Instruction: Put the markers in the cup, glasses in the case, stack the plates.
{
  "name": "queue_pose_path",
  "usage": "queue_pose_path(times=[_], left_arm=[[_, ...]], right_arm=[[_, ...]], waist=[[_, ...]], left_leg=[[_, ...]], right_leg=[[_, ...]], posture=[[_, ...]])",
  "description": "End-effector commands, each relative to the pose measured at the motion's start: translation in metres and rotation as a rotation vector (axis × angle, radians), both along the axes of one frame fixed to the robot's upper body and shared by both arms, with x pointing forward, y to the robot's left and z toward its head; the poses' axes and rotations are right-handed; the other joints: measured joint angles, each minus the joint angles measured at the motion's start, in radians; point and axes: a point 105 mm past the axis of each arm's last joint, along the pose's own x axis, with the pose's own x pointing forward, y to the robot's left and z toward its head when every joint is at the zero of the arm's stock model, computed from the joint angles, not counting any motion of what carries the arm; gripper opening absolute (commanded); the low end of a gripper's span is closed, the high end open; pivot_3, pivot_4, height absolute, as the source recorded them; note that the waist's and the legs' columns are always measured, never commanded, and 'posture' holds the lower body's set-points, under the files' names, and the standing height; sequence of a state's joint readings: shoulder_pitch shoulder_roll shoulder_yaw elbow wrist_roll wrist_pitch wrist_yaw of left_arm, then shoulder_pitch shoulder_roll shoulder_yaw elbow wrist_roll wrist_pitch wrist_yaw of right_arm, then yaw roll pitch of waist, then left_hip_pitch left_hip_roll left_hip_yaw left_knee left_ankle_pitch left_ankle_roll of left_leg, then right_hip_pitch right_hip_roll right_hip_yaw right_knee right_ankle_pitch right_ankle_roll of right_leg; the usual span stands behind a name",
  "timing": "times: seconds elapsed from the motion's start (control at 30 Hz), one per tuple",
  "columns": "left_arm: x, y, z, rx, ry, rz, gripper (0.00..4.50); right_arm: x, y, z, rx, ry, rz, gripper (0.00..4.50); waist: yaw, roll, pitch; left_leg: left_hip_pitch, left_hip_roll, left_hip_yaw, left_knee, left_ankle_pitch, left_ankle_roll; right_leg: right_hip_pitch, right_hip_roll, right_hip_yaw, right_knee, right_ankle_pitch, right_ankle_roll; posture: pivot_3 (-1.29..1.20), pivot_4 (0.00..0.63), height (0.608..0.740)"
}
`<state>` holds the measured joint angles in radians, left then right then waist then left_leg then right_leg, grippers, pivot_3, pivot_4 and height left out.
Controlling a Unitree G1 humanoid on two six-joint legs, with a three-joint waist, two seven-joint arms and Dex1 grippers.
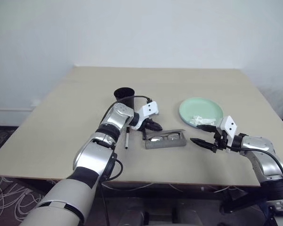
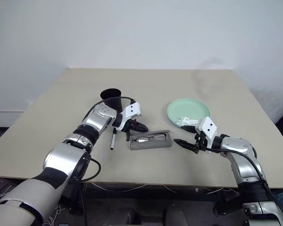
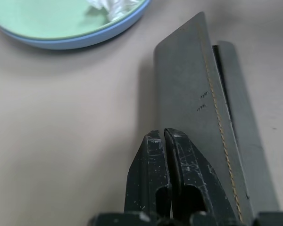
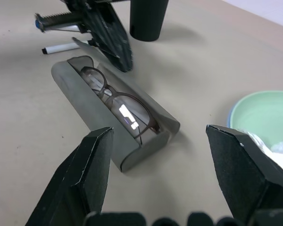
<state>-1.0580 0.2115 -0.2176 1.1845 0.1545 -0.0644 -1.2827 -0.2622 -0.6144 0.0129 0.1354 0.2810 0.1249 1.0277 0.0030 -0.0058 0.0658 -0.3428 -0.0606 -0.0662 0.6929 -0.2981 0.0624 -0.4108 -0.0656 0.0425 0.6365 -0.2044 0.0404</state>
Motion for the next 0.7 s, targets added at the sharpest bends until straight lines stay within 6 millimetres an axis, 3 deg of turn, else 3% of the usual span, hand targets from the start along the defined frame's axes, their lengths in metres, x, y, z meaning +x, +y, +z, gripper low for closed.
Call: queue_pose_path(times=[0.03, 0.3, 0.5, 0.7], left_arm=[[-0.005, 0.001, 0.006, -0.004, -0.019, -0.059, 0.04], [-0.009, 0.008, -0.008, 0.045, -0.050, -0.049, 0.04], [0.009, 0.012, 0.021, -0.127, -0.139, 0.116, 0.04], [0.025, 0.042, 0.042, -0.226, -0.243, 0.404, 0.04]], right_arm=[[0.007, -0.001, 0.017, 0.000, -0.075, -0.002, 3.42], [0.011, 0.002, 0.016, -0.006, -0.076, 0.011, 3.42], [0.013, 0.006, 0.017, -0.004, -0.080, 0.026, 3.42], [0.015, 0.009, 0.018, -0.005, -0.081, 0.043, 3.42]], waist=[[0.000, 0.000, 0.000], [0.001, 0.000, 0.000], [-0.001, 0.000, 0.000], [-0.003, 0.000, 0.000]], left_leg=[[0.000, 0.000, 0.000, 0.000, 0.000, 0.000], [0.000, 0.000, 0.000, 0.001, 0.000, 0.000], [0.001, 0.000, 0.000, 0.001, 0.000, 0.000], [0.000, 0.001, -0.001, 0.001, 0.000, 0.000]], right_leg=[[0.000, 0.000, 0.000, 0.000, 0.000, 0.000], [0.000, 0.000, 0.000, 0.001, 0.000, 0.000], [0.000, 0.000, 0.000, 0.001, 0.000, 0.000], [-0.001, -0.001, 0.001, 0.002, 0.000, 0.000]], posture=[[0.00, 0.000, 0.740], [0.00, 0.000, 0.740], [0.00, 0.000, 0.740], [0.00, 0.000, 0.740]])
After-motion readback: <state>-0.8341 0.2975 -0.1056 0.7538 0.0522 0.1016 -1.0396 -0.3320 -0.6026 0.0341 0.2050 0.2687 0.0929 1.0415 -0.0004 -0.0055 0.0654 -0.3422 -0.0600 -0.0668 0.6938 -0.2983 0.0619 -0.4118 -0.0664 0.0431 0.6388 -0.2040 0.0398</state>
